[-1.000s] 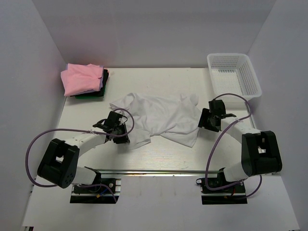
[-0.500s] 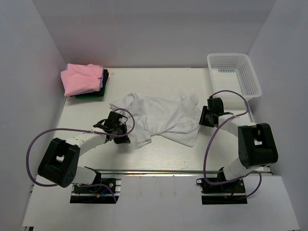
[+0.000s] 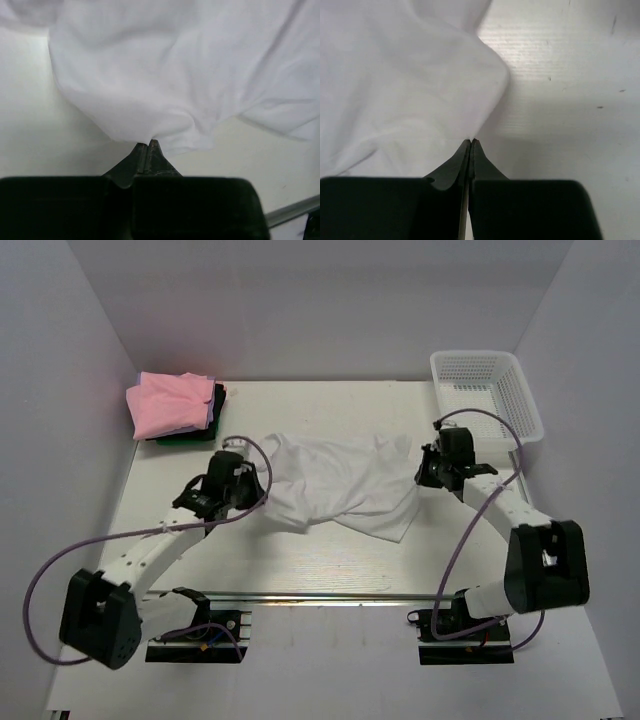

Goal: Fold and stack the t-shirts
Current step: Flatten out the tshirt

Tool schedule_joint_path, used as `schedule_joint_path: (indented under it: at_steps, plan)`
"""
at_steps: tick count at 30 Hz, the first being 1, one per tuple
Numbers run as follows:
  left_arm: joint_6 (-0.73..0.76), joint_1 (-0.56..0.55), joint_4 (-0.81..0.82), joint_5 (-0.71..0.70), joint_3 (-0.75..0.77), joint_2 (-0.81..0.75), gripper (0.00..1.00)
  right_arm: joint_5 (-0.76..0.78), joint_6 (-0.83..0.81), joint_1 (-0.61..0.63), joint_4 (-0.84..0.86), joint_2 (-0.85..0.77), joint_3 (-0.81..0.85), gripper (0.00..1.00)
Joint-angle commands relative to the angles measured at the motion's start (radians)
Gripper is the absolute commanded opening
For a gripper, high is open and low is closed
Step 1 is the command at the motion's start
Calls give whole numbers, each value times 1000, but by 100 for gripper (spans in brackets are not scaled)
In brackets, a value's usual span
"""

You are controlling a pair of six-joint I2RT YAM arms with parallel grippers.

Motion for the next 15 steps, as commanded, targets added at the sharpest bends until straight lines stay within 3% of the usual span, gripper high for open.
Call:
schedule_joint_path:
  at_steps: [1,5,15]
  plan:
    - [66,16,122,-125,127,-169,0,-55,-49,0,-67,-139,121,0]
    - [95,16,147,-389,292,-214,0,-50,-77,-3,-93,-248,179,0]
    - [349,16,234,-654,605,-215,0,120,-169,-9,-113,-403,389,0]
